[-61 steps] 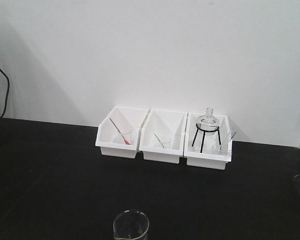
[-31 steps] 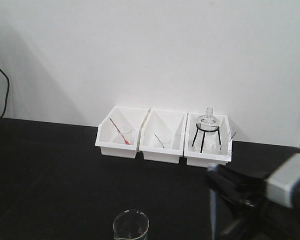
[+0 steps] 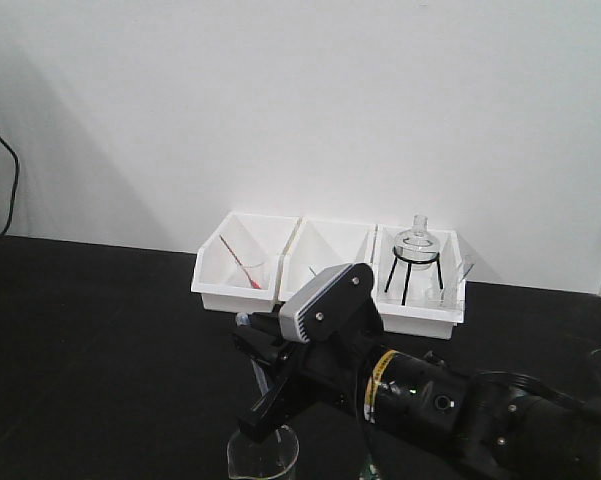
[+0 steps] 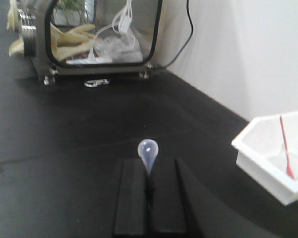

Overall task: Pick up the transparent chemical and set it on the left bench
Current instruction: 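Lower the held dropper into the empty glass beaker with the right gripper, then open the right gripper and withdraw it from the beaker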

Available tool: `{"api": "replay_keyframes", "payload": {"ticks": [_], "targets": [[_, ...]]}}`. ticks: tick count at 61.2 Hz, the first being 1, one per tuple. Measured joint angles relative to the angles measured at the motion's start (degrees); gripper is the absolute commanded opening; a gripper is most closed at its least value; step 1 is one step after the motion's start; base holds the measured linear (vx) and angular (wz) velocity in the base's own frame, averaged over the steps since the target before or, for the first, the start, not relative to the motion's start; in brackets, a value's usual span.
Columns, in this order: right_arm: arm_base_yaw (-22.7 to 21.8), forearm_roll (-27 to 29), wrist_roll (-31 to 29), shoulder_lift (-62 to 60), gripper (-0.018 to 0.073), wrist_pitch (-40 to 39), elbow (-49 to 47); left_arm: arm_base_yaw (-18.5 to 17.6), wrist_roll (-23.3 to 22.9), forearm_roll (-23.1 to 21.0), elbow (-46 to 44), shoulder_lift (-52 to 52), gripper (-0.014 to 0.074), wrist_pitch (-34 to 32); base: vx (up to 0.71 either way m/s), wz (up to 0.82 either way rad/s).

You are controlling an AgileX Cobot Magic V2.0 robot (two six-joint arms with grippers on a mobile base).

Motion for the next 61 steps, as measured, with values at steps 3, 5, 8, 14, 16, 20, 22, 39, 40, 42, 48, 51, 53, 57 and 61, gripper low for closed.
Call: {"api": "replay_keyframes", "payload": {"ticks": [3,5,8,14,16,20,22,39,40,42,48,51,53,57,61], "targets": [[0.0,0.15,-0.05,1.82,0.0036,0.0,-0.59,0.0,0.0,0.0,0.0,0.0,-0.0003,0.0,0.0,0.0],[0.0,0.15,-0.05,3.02,0.0054,0.0,-0.93,0.0,0.0,0.0,0.0,0.0,-0.0003,0.0,0.0,0.0],[0.0,0.15,-0.05,4.6,0.0088,0.0,-1.2,0.0,0.0,0.0,0.0,0.0,-0.0003,0.0,0.0,0.0],[0.0,0.16,-0.05,7.52,0.0187,-0.05,-1.28,0.0,0.0,0.0,0.0,0.0,-0.0003,0.0,0.0,0.0],[0.0,0.16,-0.05,8.33,0.0232,-0.05,-1.28,0.0,0.0,0.0,0.0,0.0,-0.0003,0.0,0.0,0.0],[0.0,0.16,-0.05,9.58,0.0333,0.0,-1.28,0.0,0.0,0.0,0.0,0.0,-0.0003,0.0,0.0,0.0],[0.0,0.16,-0.05,9.96,0.0385,0.0,-1.28,0.0,0.0,0.0,0.0,0.0,-0.0003,0.0,0.0,0.0],[0.0,0.53,3.57,7.23,0.0569,0.05,-0.6,0.0,0.0,0.0,0.0,0.0,-0.0003,0.0,0.0,0.0],[0.0,0.53,3.99,6.6,0.0566,0.19,-0.27,0.0,0.0,0.0,0.0,0.0,-0.0003,0.0,0.0,0.0],[0.0,0.53,4.9,5.11,0.0561,0.41,0.58,0.0,0.0,0.0,0.0,0.0,-0.0003,0.0,0.0,0.0],[0.0,0.04,6.02,-2.94,0.054,2.32,6.26,0.0,0.0,0.0,0.0,0.0,-0.0003,0.0,0.0,0.0],[0.0,-0.25,6.08,-7.53,0.053,3.72,9.72,0.0,0.0,0.0,0.0,0.0,-0.0003,0.0,0.0,0.0],[0.0,-0.34,6.08,-10.89,0.0525,4.82,12.2,0.0,0.0,0.0,0.0,0.0,-0.0003,0.0,0.0,0.0],[0.0,-0.53,6.08,-16.81,0.0519,7.27,16.33,0.0,0.0,0.0,0.0,0.0,-0.0003,0.0,0.0,0.0],[0.0,-0.53,6.08,-22.27,0.0517,9.59,19.69,0.0,0.0,0.0,0.0,0.0,-0.0003,0.0,0.0,0.0]]}}
